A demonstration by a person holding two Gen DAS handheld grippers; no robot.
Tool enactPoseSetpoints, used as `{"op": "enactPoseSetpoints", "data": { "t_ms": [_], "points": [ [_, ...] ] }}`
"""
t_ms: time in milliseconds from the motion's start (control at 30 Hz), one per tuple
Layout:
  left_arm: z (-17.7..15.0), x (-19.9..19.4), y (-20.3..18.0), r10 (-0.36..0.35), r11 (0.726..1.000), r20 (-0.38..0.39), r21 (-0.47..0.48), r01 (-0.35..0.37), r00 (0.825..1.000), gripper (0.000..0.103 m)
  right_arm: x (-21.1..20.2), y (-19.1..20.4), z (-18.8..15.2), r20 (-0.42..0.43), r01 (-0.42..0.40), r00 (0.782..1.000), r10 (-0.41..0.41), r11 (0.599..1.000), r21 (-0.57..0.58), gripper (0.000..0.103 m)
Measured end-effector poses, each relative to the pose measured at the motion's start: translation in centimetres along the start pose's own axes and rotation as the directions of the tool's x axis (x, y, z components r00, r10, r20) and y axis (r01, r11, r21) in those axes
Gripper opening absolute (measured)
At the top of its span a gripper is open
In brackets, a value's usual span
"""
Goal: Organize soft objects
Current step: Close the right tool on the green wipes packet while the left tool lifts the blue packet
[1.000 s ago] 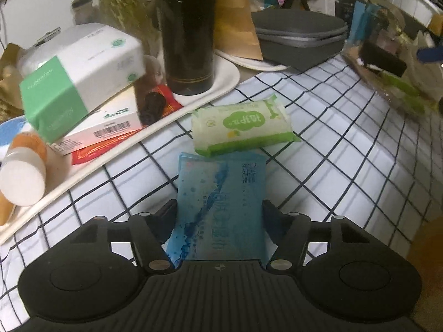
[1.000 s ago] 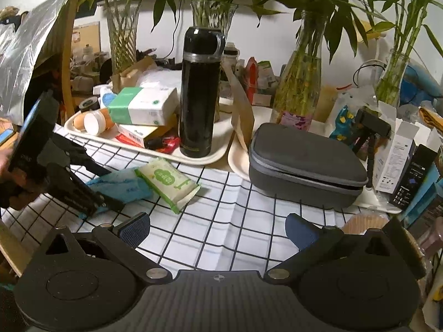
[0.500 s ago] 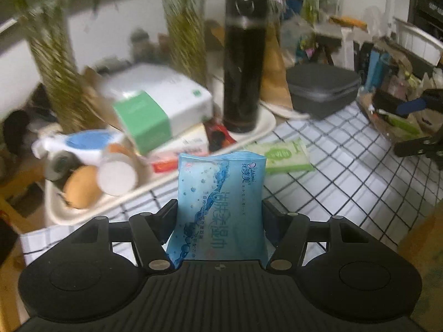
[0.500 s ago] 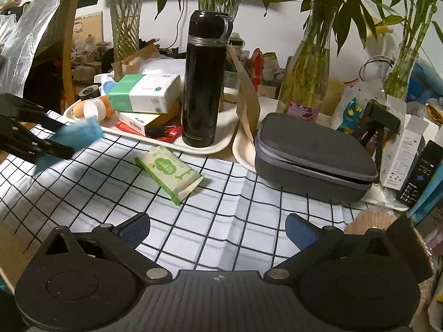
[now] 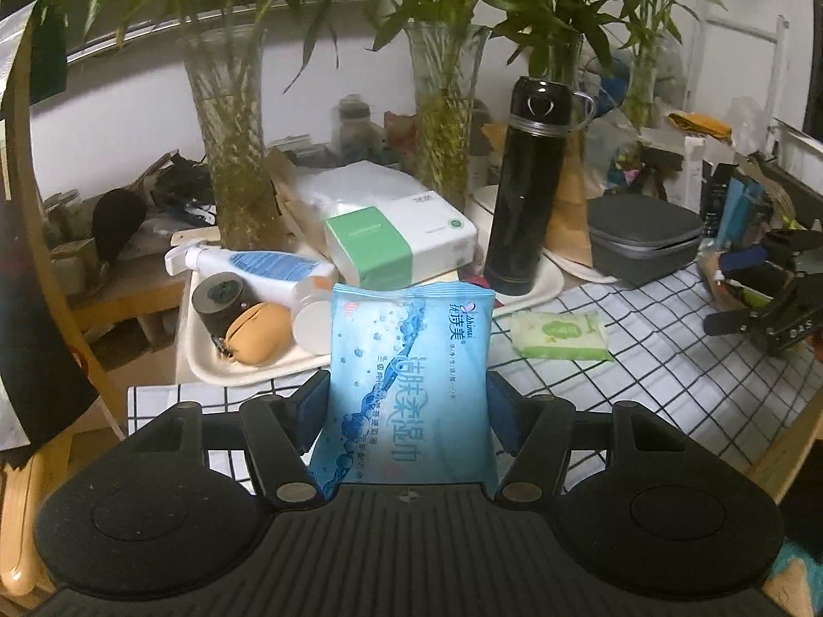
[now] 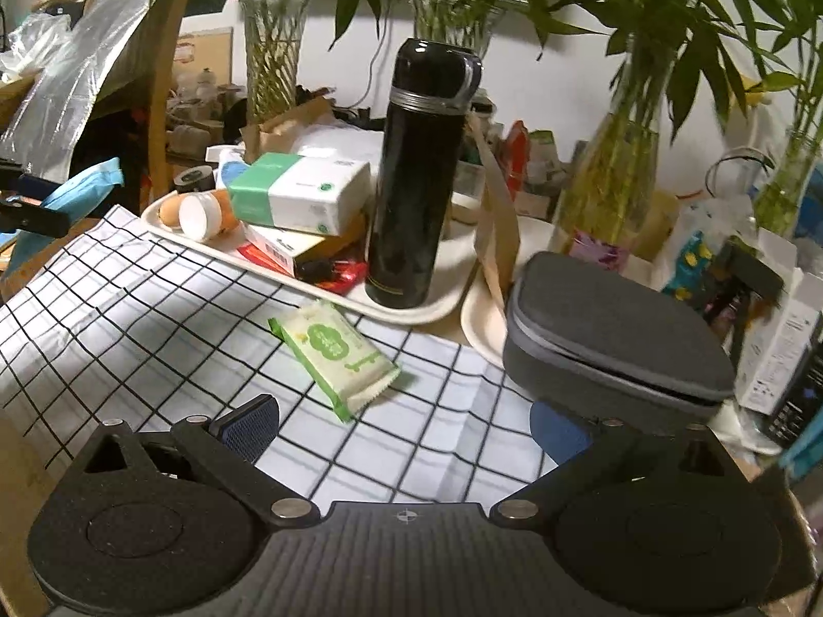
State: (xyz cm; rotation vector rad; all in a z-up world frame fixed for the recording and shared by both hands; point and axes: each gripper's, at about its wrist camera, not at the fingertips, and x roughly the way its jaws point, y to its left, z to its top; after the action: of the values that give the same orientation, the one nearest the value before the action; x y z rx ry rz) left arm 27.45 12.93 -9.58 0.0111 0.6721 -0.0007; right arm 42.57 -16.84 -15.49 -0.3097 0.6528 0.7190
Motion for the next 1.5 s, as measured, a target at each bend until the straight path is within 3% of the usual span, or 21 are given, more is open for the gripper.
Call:
{"op": "enactPoseSetpoints", "data": {
  "t_ms": [467,567,967,1233,1500],
  "points": [
    [-0.6,0.8,0.3,-0.043,0.999,-0.035,0.012,0.043,0.998,0.062,4.4,1.0,0.2,0.017,-0.129,0.991,0.131,0.988,-0.081,0.102],
    [-0.7,1.2,0.1,-0.053,0.998,-0.053,0.019,0.054,0.997,0.062,5.6,1.2,0.3,0.006,-0.155,0.988,0.156,0.983,-0.097,0.096],
    [-1.0,2.0,-0.1,-0.068,0.997,-0.084,0.025,0.070,0.994,0.062,10.4,2.4,0.3,-0.030,-0.171,0.985,0.168,0.969,-0.179,0.093],
    [-1.1,2.6,-0.1,-0.066,0.997,-0.099,0.035,0.069,0.993,0.062,13.2,2.8,0.5,-0.030,-0.187,0.982,0.185,0.964,-0.187,0.088],
    [-1.1,2.8,-0.3,-0.068,0.996,-0.104,0.043,0.073,0.992,0.062,14.5,3.2,0.8,-0.017,-0.168,0.986,0.168,0.969,-0.182,0.090]
  ]
}}
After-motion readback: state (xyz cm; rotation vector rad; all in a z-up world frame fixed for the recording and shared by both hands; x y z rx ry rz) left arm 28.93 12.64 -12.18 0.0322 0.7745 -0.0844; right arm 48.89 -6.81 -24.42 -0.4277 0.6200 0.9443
